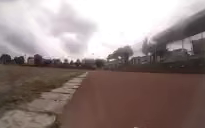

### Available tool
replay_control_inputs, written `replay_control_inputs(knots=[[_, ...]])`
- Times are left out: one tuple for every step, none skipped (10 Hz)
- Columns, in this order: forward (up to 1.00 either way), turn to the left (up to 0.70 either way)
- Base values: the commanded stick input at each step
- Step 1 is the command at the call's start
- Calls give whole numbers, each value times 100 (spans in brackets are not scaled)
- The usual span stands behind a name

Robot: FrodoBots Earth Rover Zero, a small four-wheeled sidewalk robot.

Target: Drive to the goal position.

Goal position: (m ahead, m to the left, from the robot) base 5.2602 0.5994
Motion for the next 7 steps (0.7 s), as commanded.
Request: replay_control_inputs(knots=[[100, 0], [100, 0], [100, 0], [100, 0], [100, 0], [100, 0], [100, 0]])
